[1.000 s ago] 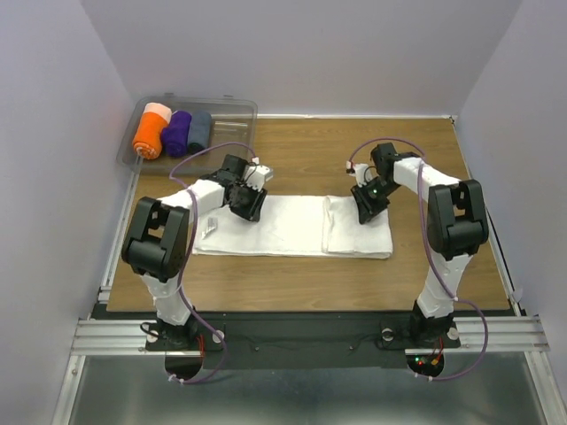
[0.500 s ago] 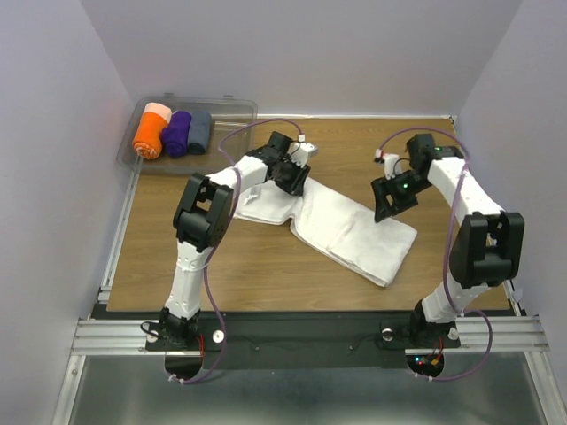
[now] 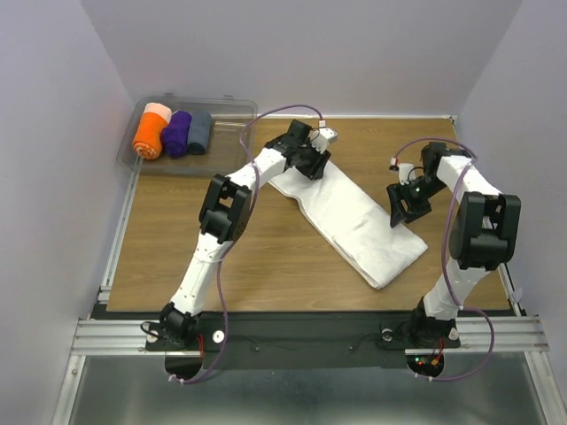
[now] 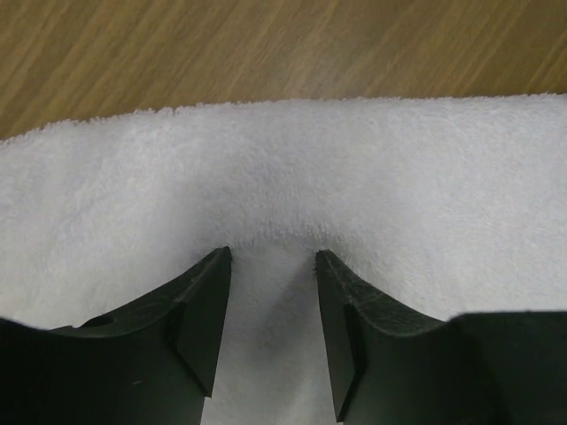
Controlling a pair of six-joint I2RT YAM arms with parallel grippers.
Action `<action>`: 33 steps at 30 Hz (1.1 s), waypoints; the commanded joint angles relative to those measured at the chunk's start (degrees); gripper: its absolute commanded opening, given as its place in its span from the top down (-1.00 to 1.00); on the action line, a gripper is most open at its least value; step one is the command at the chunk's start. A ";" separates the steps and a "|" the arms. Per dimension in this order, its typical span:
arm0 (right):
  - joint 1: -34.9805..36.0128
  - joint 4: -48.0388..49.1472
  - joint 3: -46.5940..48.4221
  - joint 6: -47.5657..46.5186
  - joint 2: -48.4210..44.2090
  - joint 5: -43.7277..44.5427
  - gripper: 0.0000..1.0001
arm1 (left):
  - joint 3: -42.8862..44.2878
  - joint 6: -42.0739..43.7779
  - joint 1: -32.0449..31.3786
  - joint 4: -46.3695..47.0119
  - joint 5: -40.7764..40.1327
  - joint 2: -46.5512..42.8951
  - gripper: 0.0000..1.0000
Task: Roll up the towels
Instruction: Fold the towel
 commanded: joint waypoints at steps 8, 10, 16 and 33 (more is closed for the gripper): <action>3.39 5.71 -7.17 -0.23 7.01 1.94 -0.16 | -12.05 -3.36 9.15 3.01 2.17 -20.37 -0.13; 5.06 5.98 -7.96 1.08 7.80 1.23 -0.15 | -16.29 -4.94 9.77 3.45 3.58 -24.66 -0.11; 12.70 5.37 -6.47 7.05 11.14 -6.04 -0.16 | -30.80 -7.32 10.21 5.21 6.13 -32.50 -0.05; 17.65 -7.91 1.00 -0.58 5.17 -21.54 -0.41 | -24.94 -6.53 4.76 -1.64 -4.41 -20.04 -0.01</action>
